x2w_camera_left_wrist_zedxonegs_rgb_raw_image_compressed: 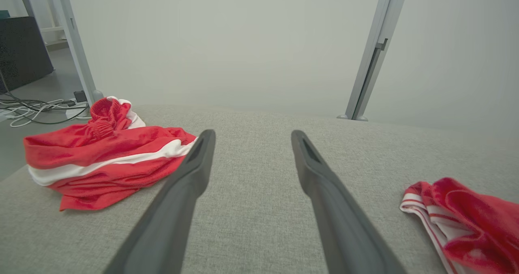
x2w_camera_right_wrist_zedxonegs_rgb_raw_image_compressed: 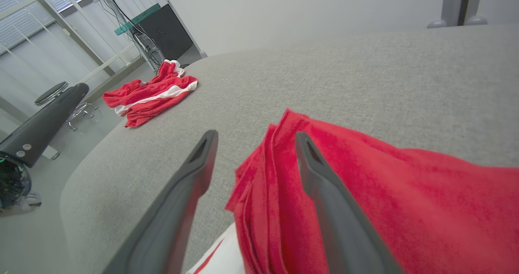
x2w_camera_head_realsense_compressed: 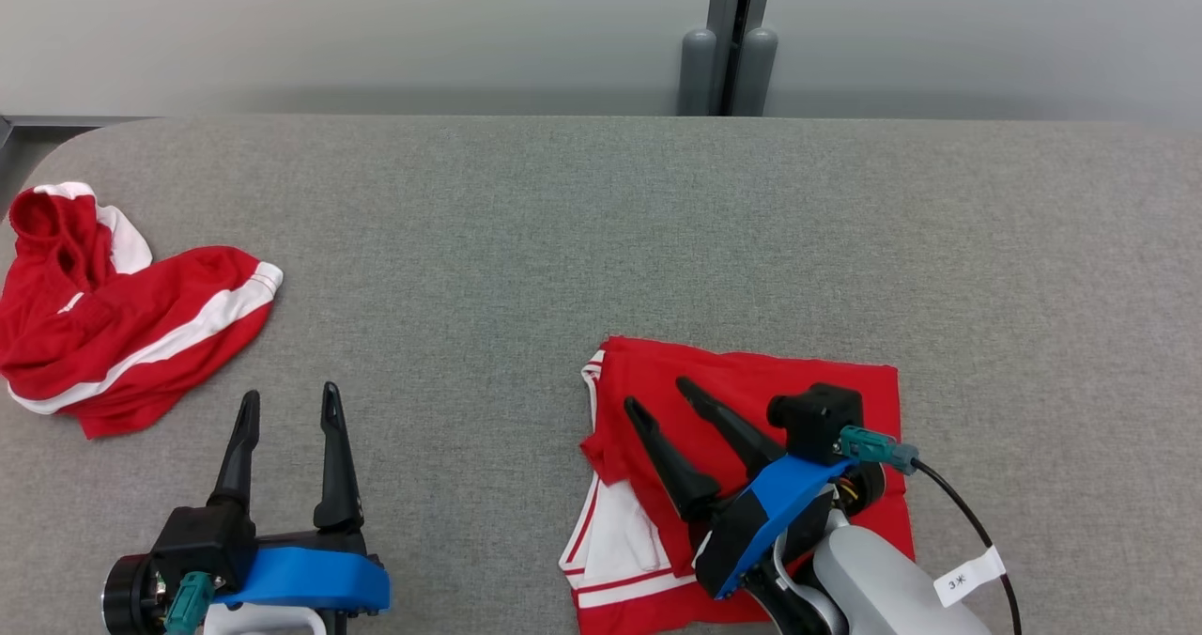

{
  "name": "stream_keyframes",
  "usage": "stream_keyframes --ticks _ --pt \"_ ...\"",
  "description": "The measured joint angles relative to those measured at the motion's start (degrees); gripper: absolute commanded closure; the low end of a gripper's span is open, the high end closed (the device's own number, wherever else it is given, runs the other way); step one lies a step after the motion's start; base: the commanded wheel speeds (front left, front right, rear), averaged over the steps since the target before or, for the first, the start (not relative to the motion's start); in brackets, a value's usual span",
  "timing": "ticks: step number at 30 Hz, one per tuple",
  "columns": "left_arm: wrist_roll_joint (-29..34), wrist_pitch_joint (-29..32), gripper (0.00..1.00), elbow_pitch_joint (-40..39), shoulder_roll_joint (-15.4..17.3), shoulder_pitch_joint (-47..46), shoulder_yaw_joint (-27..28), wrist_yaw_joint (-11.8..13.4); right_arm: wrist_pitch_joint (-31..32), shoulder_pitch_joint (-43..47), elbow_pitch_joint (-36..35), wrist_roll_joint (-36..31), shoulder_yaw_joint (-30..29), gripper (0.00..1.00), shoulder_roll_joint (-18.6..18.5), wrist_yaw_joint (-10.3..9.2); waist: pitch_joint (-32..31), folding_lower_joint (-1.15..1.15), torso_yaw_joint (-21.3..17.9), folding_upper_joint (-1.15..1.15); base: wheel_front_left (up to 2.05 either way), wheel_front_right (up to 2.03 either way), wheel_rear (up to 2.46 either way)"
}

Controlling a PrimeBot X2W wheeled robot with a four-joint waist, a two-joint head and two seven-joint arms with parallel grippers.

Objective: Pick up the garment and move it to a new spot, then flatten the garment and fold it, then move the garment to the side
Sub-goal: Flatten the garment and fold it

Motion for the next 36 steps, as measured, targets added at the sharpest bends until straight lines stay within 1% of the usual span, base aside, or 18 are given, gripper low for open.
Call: stream_keyframes --ticks 2,4,8,14,18,19,24,30,36 --pt "-0.07 0.0 0.0 0.01 0.0 -0.01 -0.02 0.07 -1.99 -0.52 0.7 -0.71 -0.24 0.0 0.0 0.0 -0.01 0.0 -0.2 0.0 0.0 0.0 0.0" --pt "-0.15 0.0 0.0 0.01 0.0 -0.01 -0.09 0.16 -3.63 -1.48 1.53 -4.38 -1.2 0.0 0.0 0.0 -0.08 0.0 -0.55 0.0 0.0 0.0 0.0" --pt "-0.24 0.0 0.0 -0.05 0.0 -0.01 -0.1 0.15 -5.47 -1.3 1.63 -7.7 -6.28 0.0 -0.38 0.0 -0.46 0.0 -1.5 0.0 0.0 0.0 0.0" --pt "0.08 0.0 0.0 -0.1 -0.01 0.03 -0.25 -0.35 -6.48 1.99 -2.68 -11.98 -15.41 0.0 -4.07 0.0 -1.37 0.0 -3.35 0.0 0.0 0.0 0.0" --pt "0.3 0.0 0.0 0.07 -0.01 0.1 -0.6 -0.53 -6.62 6.04 -7.08 -14.07 -20.54 0.0 -4.98 0.0 -2.25 0.0 -4.46 0.0 0.0 0.0 0.0" --pt "0.53 0.0 0.0 0.0 -0.01 0.22 -1.0 -0.56 -6.64 8.43 -9.48 -14.75 -23.12 0.0 -4.99 0.0 -2.73 -0.01 -4.91 0.0 0.0 0.0 0.0" --pt "0.55 -0.01 0.0 0.08 -0.03 0.86 -1.74 -0.53 -6.64 14.58 -14.11 -16.52 -27.29 0.0 -4.23 0.0 -3.93 -0.01 -5.57 0.0 0.0 0.0 0.0" --pt "1.32 -0.01 0.0 1.0 -0.01 1.58 -2.04 -0.58 -6.64 20.81 -17.53 -18.17 -30.16 0.0 -2.34 0.0 -5.48 -0.01 -5.24 0.0 0.0 0.0 0.0" --pt "2.23 -0.01 0.0 1.12 -0.02 3.55 -1.44 -0.52 -6.64 24.86 -19.51 -18.49 -32.22 0.0 -0.96 0.0 -6.99 -0.01 -4.83 -0.01 0.0 0.0 0.0"
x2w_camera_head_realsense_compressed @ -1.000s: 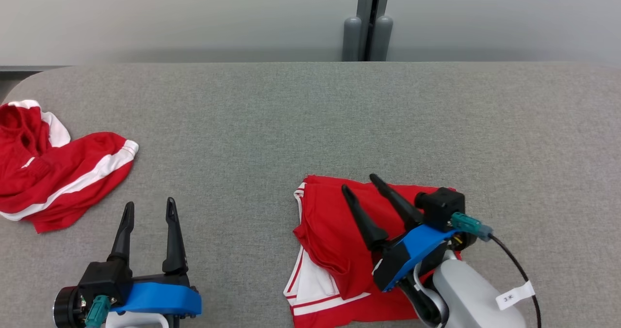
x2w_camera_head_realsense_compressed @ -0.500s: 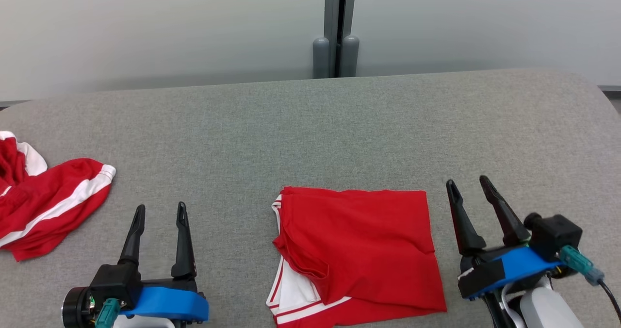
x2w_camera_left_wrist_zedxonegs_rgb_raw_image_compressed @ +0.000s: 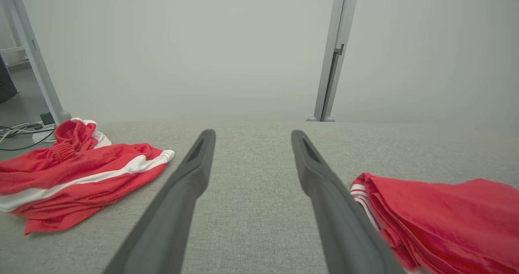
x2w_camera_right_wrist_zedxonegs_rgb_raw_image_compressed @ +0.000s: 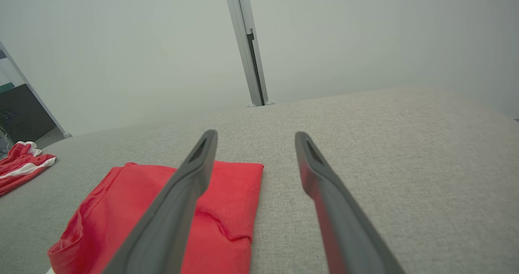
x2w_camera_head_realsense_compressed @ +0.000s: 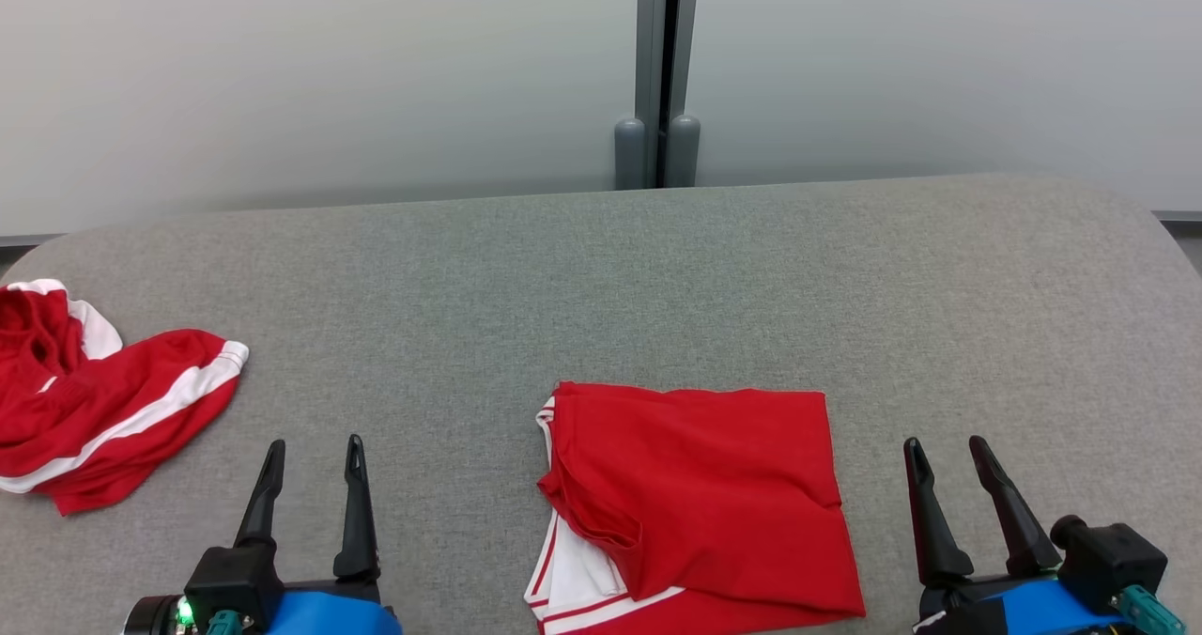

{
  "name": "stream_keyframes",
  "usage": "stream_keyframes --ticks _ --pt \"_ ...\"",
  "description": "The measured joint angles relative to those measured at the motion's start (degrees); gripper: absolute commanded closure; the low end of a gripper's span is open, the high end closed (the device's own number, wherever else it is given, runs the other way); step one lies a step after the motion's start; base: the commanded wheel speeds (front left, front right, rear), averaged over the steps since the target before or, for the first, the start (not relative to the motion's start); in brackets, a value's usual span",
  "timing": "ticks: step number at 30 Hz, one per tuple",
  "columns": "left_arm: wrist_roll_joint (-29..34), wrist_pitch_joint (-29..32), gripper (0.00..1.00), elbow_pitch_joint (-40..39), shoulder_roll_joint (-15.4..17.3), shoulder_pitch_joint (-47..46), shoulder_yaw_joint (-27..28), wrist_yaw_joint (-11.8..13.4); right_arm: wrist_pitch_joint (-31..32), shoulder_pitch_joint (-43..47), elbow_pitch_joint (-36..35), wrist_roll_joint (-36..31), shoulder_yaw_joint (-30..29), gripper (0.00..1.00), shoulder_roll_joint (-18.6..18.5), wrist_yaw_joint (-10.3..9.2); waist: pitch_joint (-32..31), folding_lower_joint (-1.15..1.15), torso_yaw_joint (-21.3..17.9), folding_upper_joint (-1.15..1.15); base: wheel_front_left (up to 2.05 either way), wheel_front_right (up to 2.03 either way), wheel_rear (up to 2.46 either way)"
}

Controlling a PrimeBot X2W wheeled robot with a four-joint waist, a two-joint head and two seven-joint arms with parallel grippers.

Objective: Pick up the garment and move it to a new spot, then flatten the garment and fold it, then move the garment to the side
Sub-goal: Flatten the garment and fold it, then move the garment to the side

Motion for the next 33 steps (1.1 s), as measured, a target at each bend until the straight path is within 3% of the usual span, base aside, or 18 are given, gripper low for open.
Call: stream_keyframes --ticks 33 --pt "0.86 0.01 0.0 -0.11 0.0 1.66 1.62 0.24 0.0 2.07 0.38 -1.21 -1.47 0.0 0.87 0.0 -0.78 0.01 1.04 0.0 0.0 0.0 0.0"
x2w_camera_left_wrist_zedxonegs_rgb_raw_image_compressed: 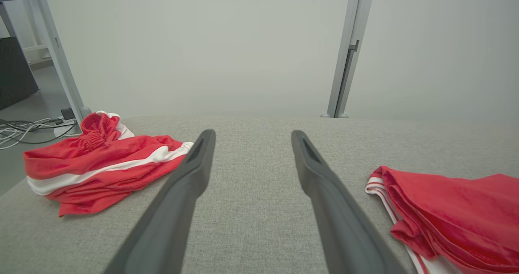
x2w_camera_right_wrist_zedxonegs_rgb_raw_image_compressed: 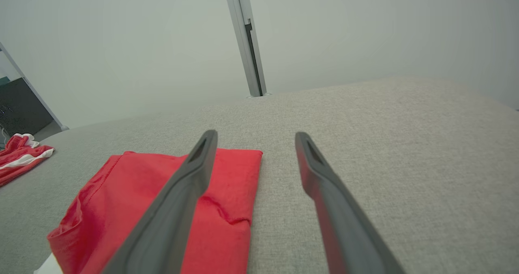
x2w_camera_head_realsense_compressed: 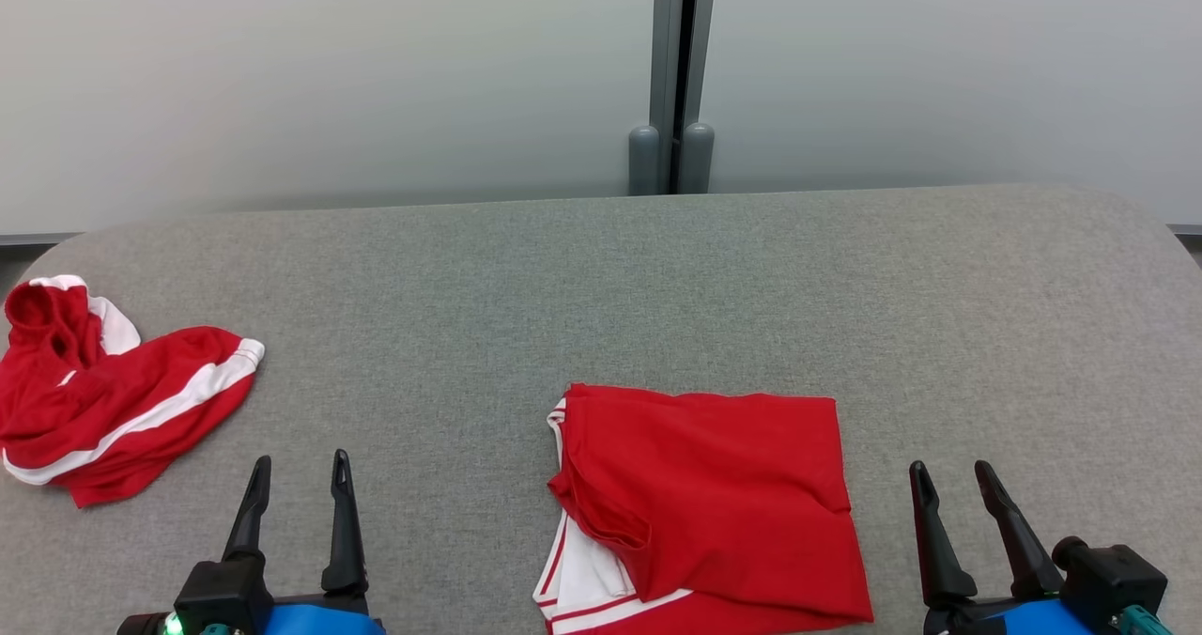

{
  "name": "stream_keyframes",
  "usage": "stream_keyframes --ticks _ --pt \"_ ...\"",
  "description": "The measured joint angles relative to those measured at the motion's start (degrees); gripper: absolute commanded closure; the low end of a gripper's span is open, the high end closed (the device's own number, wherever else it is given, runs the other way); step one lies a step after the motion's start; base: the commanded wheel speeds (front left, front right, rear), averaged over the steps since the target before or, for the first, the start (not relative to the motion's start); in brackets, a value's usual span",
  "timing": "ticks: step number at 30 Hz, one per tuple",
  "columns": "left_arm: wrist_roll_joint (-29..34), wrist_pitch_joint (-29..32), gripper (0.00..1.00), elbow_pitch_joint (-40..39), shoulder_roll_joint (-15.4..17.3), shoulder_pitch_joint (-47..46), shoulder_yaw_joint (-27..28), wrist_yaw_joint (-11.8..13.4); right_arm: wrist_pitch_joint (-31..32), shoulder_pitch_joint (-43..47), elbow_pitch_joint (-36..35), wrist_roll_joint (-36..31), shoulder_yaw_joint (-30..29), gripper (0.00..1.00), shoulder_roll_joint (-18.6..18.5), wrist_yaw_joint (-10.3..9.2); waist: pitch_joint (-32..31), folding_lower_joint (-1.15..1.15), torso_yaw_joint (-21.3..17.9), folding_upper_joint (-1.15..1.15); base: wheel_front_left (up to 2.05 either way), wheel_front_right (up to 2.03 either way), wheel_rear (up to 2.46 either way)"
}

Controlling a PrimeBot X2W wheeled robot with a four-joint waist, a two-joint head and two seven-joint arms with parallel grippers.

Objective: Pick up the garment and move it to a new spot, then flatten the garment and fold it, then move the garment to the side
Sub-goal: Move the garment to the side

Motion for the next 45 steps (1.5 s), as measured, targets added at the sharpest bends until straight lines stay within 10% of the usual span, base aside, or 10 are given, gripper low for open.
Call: stream_keyframes --ticks 29,45 --pt "-0.45 0.0 0.0 -0.4 0.0 -0.43 -0.54 0.44 2.03 -6.76 3.91 -2.6 1.38 0.0 -0.53 0.0 1.17 0.0 0.87 0.0 0.0 0.0 0.0" --pt "-1.45 -0.01 0.0 -0.35 0.0 -3.03 -2.12 0.77 7.42 -15.38 20.7 -2.53 3.92 0.0 -1.57 0.0 5.6 0.0 3.38 0.0 0.0 0.0 0.0"
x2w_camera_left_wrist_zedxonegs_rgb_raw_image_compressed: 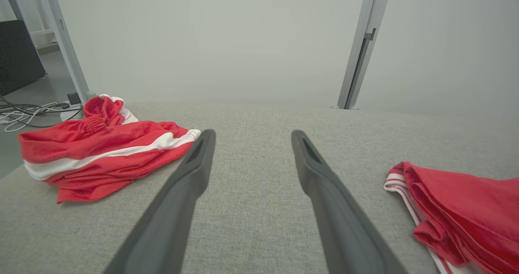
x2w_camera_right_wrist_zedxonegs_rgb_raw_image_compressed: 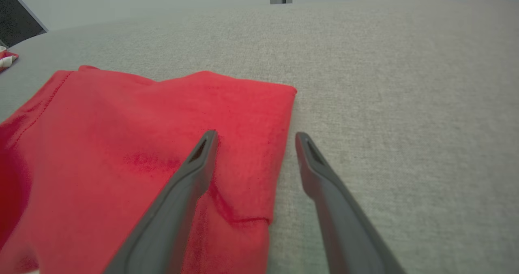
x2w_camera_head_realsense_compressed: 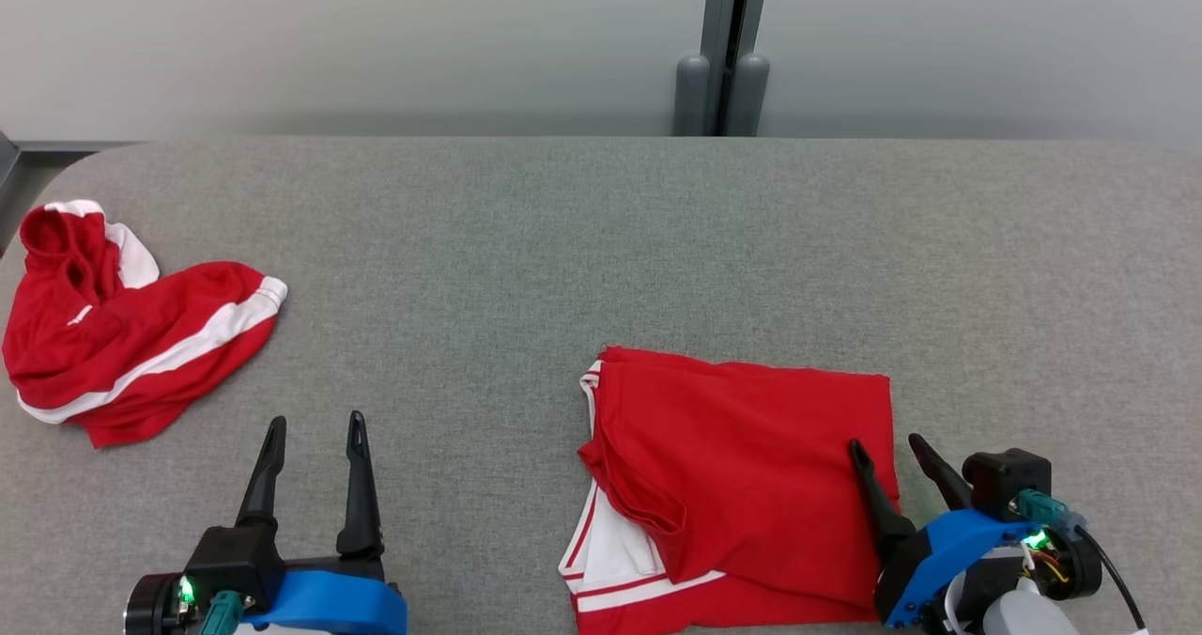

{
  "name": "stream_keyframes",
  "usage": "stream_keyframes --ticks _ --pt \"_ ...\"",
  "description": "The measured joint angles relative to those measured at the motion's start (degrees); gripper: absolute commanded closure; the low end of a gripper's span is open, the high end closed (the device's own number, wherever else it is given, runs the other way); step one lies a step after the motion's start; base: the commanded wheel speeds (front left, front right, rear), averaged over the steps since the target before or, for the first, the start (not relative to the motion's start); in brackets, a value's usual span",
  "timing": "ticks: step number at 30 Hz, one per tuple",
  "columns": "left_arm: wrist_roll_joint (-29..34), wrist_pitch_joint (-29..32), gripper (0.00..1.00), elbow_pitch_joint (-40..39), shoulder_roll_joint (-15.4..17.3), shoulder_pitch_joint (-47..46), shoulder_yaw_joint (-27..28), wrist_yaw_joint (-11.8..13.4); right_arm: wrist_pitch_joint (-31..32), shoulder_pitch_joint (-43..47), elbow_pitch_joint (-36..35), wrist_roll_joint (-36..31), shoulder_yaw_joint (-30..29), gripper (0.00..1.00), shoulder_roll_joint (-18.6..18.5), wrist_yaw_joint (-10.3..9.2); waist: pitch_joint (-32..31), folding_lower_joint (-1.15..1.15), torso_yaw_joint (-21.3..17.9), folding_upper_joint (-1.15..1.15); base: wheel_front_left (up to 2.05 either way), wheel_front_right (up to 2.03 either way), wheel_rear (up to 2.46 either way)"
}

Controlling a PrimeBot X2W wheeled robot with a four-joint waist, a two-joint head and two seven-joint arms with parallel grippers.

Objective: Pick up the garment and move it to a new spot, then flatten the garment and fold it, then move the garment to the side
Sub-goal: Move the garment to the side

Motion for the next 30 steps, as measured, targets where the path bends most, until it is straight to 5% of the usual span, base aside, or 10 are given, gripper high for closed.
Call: stream_keyframes --ticks 11,12,13,14,15,20,30 --pt "-0.15 0.0 0.0 0.3 0.0 -1.13 -0.31 0.07 -1.4 -2.59 8.13 3.35 4.42 0.0 -0.21 0.0 2.04 0.0 0.34 0.0 0.0 0.0 0.0" --pt "-0.31 0.0 0.0 0.33 0.0 -1.14 -0.41 0.08 -1.36 -2.59 8.5 3.99 4.99 0.24 -0.16 -0.01 2.01 0.0 0.26 0.0 0.0 0.0 0.0" --pt "-0.55 0.01 0.0 0.38 0.0 -1.16 -0.45 0.09 -1.37 -2.58 8.69 4.88 5.48 0.24 -0.12 -0.04 1.97 -0.01 0.18 0.0 0.0 0.0 0.0" --pt "-0.6 0.01 0.0 0.47 0.0 -1.19 -0.53 0.1 -1.67 -2.58 8.87 5.69 5.83 0.82 -0.08 -0.08 1.92 0.0 0.11 0.0 0.0 0.0 0.0" --pt "-0.69 0.0 0.0 0.53 0.0 -1.26 -0.64 0.21 -2.07 -2.59 8.96 6.27 6.25 1.0 -0.02 -0.08 1.88 -0.01 0.04 0.0 0.0 0.0 0.0" --pt "-1.24 0.0 0.0 0.43 0.01 -1.9 -1.32 0.49 -3.65 -4.0 8.9 7.14 8.02 1.0 -0.99 0.01 2.16 0.0 -0.28 0.0 0.0 0.0 0.0" --pt "-2.13 0.0 0.0 -1.66 -0.01 -6.66 -3.52 0.6 -1.67 -17.25 4.88 6.81 10.06 1.0 -9.87 0.01 7.8 0.0 -0.59 0.0 0.0 0.0 0.0"
